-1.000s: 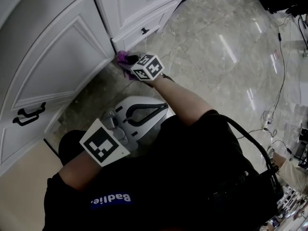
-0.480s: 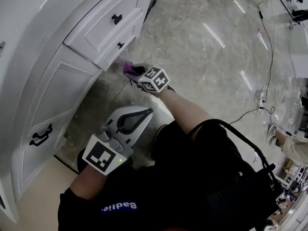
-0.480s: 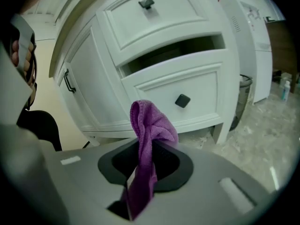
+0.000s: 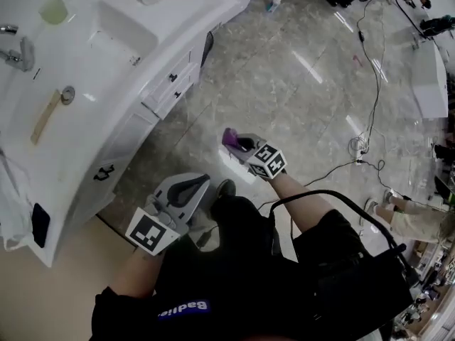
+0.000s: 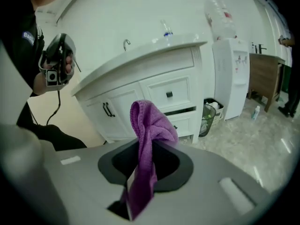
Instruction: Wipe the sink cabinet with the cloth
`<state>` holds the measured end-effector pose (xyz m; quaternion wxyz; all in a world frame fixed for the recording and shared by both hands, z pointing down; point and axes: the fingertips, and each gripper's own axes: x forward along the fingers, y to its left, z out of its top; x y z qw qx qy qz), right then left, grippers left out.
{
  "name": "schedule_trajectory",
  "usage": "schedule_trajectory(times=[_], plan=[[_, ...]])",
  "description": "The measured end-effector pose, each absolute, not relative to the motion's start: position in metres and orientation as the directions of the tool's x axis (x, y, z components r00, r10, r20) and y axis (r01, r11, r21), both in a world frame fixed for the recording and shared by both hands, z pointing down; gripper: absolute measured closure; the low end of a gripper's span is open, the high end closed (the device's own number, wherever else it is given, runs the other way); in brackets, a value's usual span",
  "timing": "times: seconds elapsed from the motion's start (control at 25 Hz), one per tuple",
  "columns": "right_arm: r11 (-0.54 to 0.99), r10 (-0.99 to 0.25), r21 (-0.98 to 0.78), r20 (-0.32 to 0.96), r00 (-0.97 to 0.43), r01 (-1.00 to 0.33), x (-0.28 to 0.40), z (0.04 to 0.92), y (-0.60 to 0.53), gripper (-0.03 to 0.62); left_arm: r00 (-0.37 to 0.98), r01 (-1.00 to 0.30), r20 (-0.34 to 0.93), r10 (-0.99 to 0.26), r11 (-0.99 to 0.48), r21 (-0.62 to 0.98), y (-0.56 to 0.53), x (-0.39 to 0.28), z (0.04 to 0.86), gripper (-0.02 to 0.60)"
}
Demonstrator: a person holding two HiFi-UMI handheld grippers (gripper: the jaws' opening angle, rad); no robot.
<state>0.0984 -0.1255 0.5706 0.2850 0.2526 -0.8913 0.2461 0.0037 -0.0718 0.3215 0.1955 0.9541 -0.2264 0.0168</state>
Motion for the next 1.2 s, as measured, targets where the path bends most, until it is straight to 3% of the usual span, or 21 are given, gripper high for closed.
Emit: schedule_trajectory(times=[0.24, 0.48, 0.84, 1.2], plan=[[0.707, -0.359, -0.349, 0.572, -0.738, -0.615, 0.111, 0.382, -0.054, 0.523, 0.884, -0.468, 0.188, -0.429, -0.807, 0.359, -0.015, 0.006, 0.169, 0.577], [0.725, -0.423, -0.333, 0.475, -0.772, -0.603, 0.078, 0.266, 0.022, 0.523, 0.893, -0.444, 0.073, -0.445, -0.839, 0.316, 0.027, 0.005, 0.052, 0.577], [0.668, -0.555, -0.355, 0.348, -0.755, -0.654, 0.002, 0.17, 0.143, 0.523, 0.914, -0.399, 0.044, -0.404, -0.872, 0.282, 0.135, -0.068, -0.005, 0.577], [0.765, -0.548, -0.258, 0.222, -0.807, -0.591, -0.032, 0.065, 0.21, 0.523, 0.922, -0.374, -0.005, -0.387, -0.893, 0.25, 0.205, -0.085, -0.047, 0.577]])
